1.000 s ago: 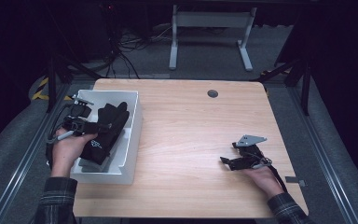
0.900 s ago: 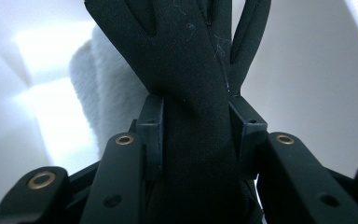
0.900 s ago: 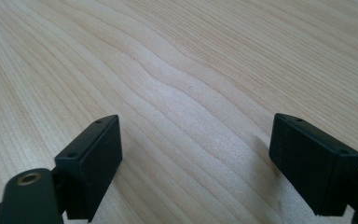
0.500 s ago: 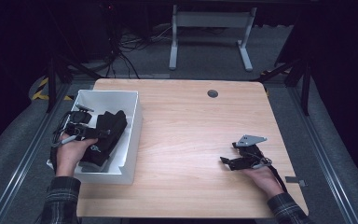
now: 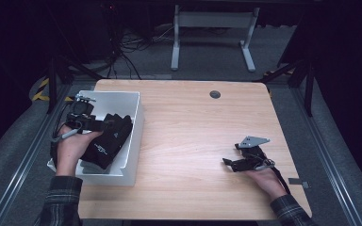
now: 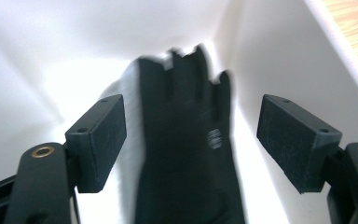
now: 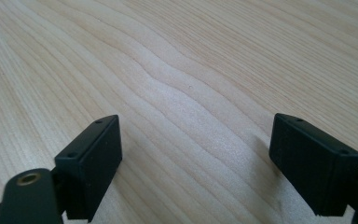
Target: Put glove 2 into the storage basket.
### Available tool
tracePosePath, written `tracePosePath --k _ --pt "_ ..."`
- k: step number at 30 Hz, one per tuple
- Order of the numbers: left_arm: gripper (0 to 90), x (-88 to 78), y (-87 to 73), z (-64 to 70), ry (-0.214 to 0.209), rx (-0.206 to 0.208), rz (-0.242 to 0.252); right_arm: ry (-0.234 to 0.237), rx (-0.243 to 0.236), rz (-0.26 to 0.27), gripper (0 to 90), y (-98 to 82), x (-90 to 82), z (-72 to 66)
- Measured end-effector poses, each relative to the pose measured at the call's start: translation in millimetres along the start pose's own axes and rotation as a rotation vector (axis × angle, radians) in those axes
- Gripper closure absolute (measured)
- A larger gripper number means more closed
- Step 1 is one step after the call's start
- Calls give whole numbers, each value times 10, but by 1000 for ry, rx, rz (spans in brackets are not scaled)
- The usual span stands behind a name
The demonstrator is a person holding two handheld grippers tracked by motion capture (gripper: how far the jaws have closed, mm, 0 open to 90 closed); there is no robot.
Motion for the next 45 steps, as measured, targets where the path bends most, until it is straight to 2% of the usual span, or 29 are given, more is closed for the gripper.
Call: tracePosePath --k 2,3,5,6,7,9,10,12,15,16,17,18,19,20,26,29,30,31,33,35,39,45 --pt "240 27 39 94 -17 25 7 0 0 0 176 0 0 0" --pt "238 56 74 193 -36 43 11 0 0 0 176 0 0 0" --pt "235 74 92 238 -44 54 14 0 0 0 176 0 0 0" --pt "234 102 128 331 -63 68 21 0 0 0 176 0 0 0" --pt "233 102 128 331 -63 68 21 0 0 0 176 0 0 0" --pt "228 154 176 460 -90 90 26 0 0 0 176 0 0 0" --pt "228 154 176 460 -90 90 26 0 0 0 176 0 0 0" --pt "226 202 199 545 -105 108 25 0 0 0 176 0 0 0" --pt "225 284 222 682 -130 127 24 0 0 0 176 0 0 0" --pt "225 346 231 775 -147 142 24 0 0 0 176 0 0 0" --pt "226 346 231 775 -147 142 24 0 0 0 176 0 0 0" --pt "225 377 235 825 -154 151 23 0 0 0 176 0 0 0" --pt "222 443 241 930 -168 163 23 0 0 0 176 0 0 0" --pt "221 443 241 930 -168 163 23 0 0 0 176 0 0 0" --pt "219 639 259 1236 -206 213 13 0 0 0 176 0 0 0" --pt "217 735 239 1364 -236 231 7 0 0 0 176 0 0 0" --pt "215 817 210 1457 -248 243 2 0 0 0 176 0 0 0" --pt "212 817 210 1457 -248 243 2 0 0 0 176 0 0 0" --pt "210 910 171 1545 -258 262 -9 0 0 1 176 0 0 0" --pt "208 1063 91 1665 -283 284 -26 0 -1 1 176 -1 -1 -1" --pt "206 1221 4 1752 -298 303 -48 0 -1 1 176 -2 -3 -3" --pt "201 1536 -207 1869 -325 335 -80 1 -1 1 176 -3 -4 -3"
Point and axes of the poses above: each handheld gripper's, and its own axes: x roughly forward along the jaws, y roughly out of its top, z roughly to its right, the point moved 3 cm from there along x, roughly forward along the jaws, and after that the axes turned 13 degrees about -y, right-handed, at the moved point
